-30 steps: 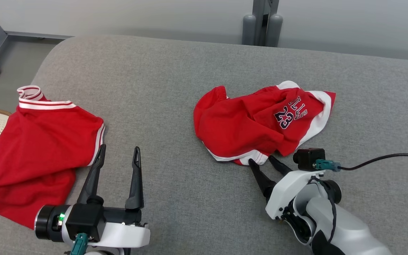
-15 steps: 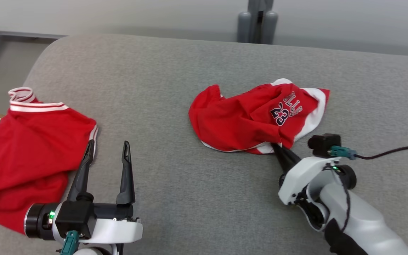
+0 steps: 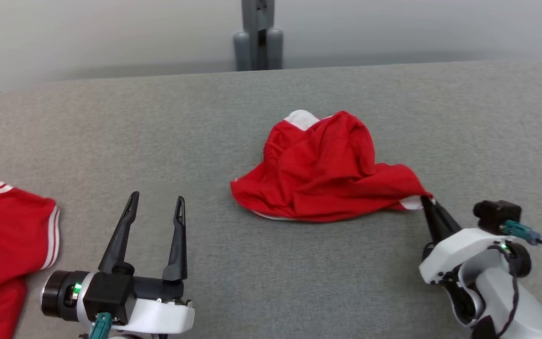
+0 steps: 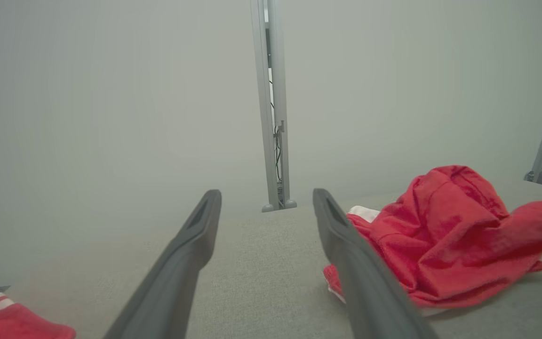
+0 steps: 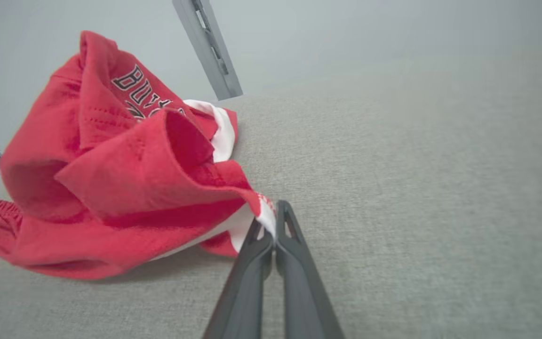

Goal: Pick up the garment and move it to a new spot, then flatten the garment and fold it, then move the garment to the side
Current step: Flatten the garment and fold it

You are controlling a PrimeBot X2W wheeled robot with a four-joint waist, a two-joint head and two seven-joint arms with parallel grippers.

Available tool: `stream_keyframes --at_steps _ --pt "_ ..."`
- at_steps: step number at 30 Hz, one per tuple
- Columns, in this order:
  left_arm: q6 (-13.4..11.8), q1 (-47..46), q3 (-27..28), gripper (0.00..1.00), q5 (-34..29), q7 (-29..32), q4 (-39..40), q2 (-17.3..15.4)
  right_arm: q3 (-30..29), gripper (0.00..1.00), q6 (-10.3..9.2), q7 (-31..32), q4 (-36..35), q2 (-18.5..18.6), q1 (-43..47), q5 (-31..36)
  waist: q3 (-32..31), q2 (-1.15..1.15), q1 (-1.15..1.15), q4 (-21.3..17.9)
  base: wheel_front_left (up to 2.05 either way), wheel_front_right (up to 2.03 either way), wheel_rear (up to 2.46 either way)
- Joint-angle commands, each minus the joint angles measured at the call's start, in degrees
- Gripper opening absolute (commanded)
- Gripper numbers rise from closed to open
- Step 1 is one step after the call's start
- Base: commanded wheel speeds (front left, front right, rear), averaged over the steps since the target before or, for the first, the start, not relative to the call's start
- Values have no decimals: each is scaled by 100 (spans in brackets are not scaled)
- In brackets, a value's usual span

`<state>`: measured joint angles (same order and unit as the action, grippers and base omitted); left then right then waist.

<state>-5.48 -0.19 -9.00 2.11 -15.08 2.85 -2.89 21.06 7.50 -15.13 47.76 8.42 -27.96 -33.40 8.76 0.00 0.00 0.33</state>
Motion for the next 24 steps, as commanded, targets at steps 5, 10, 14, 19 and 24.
stream_keyframes --at_steps 5,10,14,19,24 --pt "230 14 -57 100 -28 -5 -70 -43 -713 0 -1 -9 -136 76 223 472 -36 0 0 -340 0 0 0" --pt "391 -6 -113 100 -65 -5 -193 -65 -1274 0 -2 -8 -217 48 269 904 -43 0 0 -467 0 0 0" --pt "453 -55 -121 100 -85 -5 -210 -73 -1980 0 -2 -9 -439 -37 258 1547 -19 0 0 -543 0 0 0" --pt "593 -98 -222 100 -128 -5 -304 -78 -2518 0 -2 -9 -334 -275 229 2245 -22 0 0 -554 0 0 0" --pt "671 -124 -305 100 -120 -5 -414 -72 -3049 100 -2 -8 -173 -376 201 2821 -44 0 0 -510 0 0 0"
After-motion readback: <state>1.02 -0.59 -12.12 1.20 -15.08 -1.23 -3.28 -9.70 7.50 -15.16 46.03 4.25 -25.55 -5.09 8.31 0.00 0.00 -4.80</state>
